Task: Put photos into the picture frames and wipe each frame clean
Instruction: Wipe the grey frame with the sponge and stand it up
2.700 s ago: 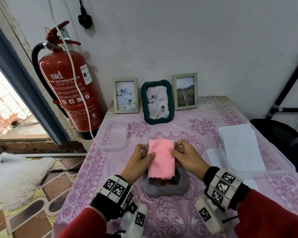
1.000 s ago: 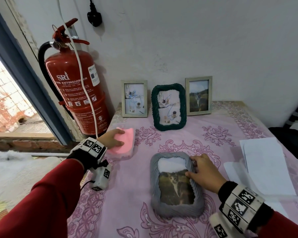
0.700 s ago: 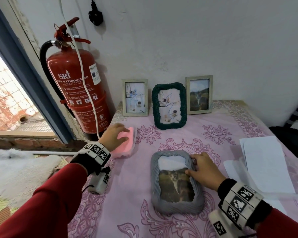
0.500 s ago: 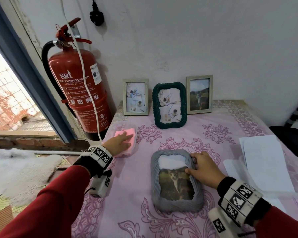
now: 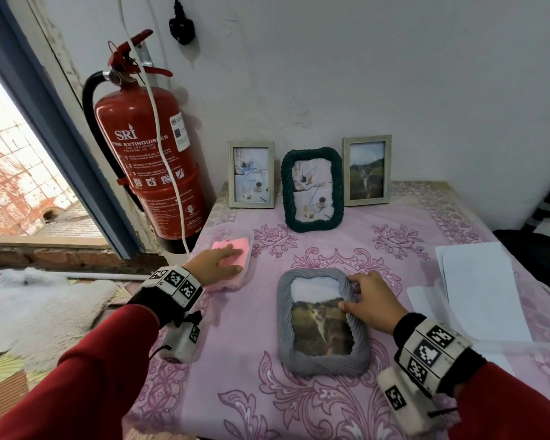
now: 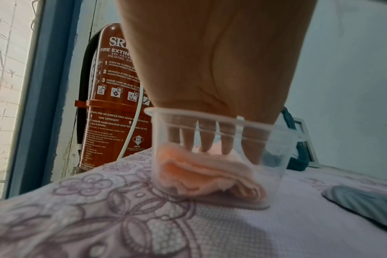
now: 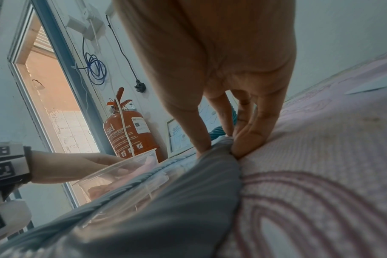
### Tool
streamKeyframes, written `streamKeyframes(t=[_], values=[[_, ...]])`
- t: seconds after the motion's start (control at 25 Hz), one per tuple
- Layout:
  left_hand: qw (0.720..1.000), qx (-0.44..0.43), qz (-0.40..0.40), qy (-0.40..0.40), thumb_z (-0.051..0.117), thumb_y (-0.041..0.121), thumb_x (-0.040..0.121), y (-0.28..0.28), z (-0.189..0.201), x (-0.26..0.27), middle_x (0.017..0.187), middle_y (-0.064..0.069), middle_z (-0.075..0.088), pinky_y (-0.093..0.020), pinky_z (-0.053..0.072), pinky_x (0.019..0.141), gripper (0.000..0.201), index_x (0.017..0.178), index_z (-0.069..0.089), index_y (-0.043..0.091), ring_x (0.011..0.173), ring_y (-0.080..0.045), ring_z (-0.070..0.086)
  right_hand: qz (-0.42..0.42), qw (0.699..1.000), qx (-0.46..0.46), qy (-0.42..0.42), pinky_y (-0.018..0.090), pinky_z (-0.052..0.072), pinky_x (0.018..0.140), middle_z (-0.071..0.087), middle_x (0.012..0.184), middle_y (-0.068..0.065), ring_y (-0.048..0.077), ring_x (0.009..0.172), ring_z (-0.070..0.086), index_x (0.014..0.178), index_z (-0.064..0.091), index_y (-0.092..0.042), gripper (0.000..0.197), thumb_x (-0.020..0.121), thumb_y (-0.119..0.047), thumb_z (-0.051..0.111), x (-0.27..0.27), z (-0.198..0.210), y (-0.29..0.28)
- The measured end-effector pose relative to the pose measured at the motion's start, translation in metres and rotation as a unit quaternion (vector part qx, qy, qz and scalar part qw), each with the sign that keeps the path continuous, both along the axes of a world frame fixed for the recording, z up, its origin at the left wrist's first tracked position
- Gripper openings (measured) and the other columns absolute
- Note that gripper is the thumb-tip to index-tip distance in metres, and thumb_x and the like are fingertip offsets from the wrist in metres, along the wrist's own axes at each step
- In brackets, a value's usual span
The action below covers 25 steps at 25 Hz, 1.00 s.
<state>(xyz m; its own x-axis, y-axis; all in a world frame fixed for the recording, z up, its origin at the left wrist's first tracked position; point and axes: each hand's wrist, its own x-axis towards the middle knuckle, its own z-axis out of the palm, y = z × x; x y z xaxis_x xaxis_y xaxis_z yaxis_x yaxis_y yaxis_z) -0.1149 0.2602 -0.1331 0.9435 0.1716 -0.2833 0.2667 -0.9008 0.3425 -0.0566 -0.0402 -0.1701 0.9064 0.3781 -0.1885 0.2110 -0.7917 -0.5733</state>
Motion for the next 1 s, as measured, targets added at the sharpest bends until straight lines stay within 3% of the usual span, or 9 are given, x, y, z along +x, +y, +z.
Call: streamKeyframes(t=[0.16, 0.24, 0.32, 0.44, 0.6, 0.68, 0.8, 0.92, 1.0], values=[[0.982, -0.020, 0.013, -0.189, 0.054, 0.020, 0.093, -0.014, 0.012, -0.005, 0.140, -0.009, 0.048, -0.031, 0.030, 0.108, 0.043, 0.134, 0.047, 0.012, 0.128, -0.023, 0.044, 0.000, 1.000, 0.007, -0.003, 0.024, 0.039, 0.094, 0.043, 0.123, 0.014, 0.022, 0.102, 0.050, 0.135, 0.045, -0.007, 0.066, 0.078, -0.023, 0.074, 0.002, 0.000, -0.001], [0.966, -0.035, -0.001, -0.255, 0.056, 0.018, 0.091, -0.027, 0.020, -0.007, 0.131, -0.008, 0.052, -0.035, 0.036, 0.105, 0.039, 0.129, 0.051, 0.013, 0.119, -0.022, 0.049, -0.006, 1.000, 0.020, -0.001, 0.020, 0.037, 0.087, 0.047, 0.124, 0.016, 0.017, 0.096, 0.048, 0.134, 0.046, -0.006, 0.066, 0.076, -0.021, 0.075, 0.003, 0.001, -0.001], [0.956, -0.066, -0.018, -0.284, 0.058, 0.021, 0.090, -0.045, 0.024, -0.009, 0.124, -0.005, 0.052, -0.031, 0.041, 0.098, 0.036, 0.125, 0.054, 0.016, 0.111, -0.018, 0.052, -0.017, 0.999, 0.028, 0.002, 0.026, 0.040, 0.090, 0.051, 0.124, 0.018, 0.023, 0.104, 0.052, 0.133, 0.048, -0.005, 0.066, 0.075, -0.020, 0.077, 0.003, 0.001, -0.001], [0.963, -0.096, -0.035, -0.249, 0.058, 0.026, 0.090, -0.076, 0.016, -0.013, 0.119, -0.004, 0.053, -0.021, 0.041, 0.086, 0.036, 0.124, 0.052, 0.016, 0.100, -0.013, 0.053, -0.033, 0.999, 0.037, 0.007, 0.029, 0.042, 0.093, 0.054, 0.123, 0.019, 0.029, 0.113, 0.052, 0.132, 0.048, -0.004, 0.066, 0.075, -0.020, 0.077, 0.001, 0.003, -0.001], [0.986, -0.129, 0.010, -0.102, 0.062, 0.026, 0.087, -0.100, -0.013, -0.018, 0.120, -0.013, 0.050, -0.027, 0.046, 0.084, 0.048, 0.129, 0.045, 0.010, 0.100, -0.021, 0.055, -0.069, 0.995, 0.068, 0.018, 0.036, 0.046, 0.096, 0.057, 0.117, 0.017, 0.031, 0.113, 0.055, 0.129, 0.048, 0.000, 0.064, 0.076, -0.022, 0.076, -0.006, 0.004, -0.005], [0.985, -0.136, 0.046, -0.093, 0.065, 0.024, 0.084, -0.104, -0.025, -0.022, 0.119, -0.014, 0.052, -0.028, 0.046, 0.087, 0.052, 0.129, 0.045, 0.007, 0.100, -0.021, 0.056, -0.072, 0.994, 0.077, 0.035, 0.041, 0.046, 0.097, 0.058, 0.117, 0.017, 0.031, 0.112, 0.056, 0.130, 0.048, 0.000, 0.064, 0.076, -0.021, 0.076, -0.009, 0.005, -0.008], [0.960, -0.229, 0.128, -0.098, 0.073, 0.019, 0.078, -0.104, -0.030, -0.024, 0.111, -0.015, 0.053, -0.034, 0.050, 0.090, 0.065, 0.132, 0.041, 0.002, 0.098, -0.025, 0.057, -0.067, 0.992, 0.096, 0.052, 0.040, 0.048, 0.096, 0.059, 0.112, 0.015, 0.027, 0.102, 0.059, 0.131, 0.046, -0.001, 0.065, 0.076, -0.020, 0.076, -0.014, 0.007, -0.012], [0.912, -0.344, 0.212, -0.072, 0.079, 0.013, 0.071, -0.103, -0.026, -0.023, 0.118, -0.023, 0.053, -0.047, 0.051, 0.091, 0.076, 0.132, 0.037, -0.004, 0.104, -0.036, 0.059, -0.070, 0.988, 0.127, 0.056, 0.034, 0.049, 0.091, 0.056, 0.101, 0.007, 0.020, 0.094, 0.057, 0.127, 0.048, -0.001, 0.067, 0.071, -0.020, 0.081, -0.018, 0.007, -0.015], [0.891, -0.388, 0.226, -0.057, 0.080, 0.011, 0.071, -0.103, -0.023, -0.025, 0.112, -0.025, 0.058, -0.040, 0.054, 0.081, 0.065, 0.123, 0.046, -0.007, 0.092, -0.033, 0.061, -0.085, 0.983, 0.152, 0.062, 0.035, 0.048, 0.095, 0.061, 0.110, 0.012, 0.024, 0.101, 0.059, 0.126, 0.049, -0.001, 0.068, 0.069, -0.018, 0.082, -0.019, 0.006, -0.016]])
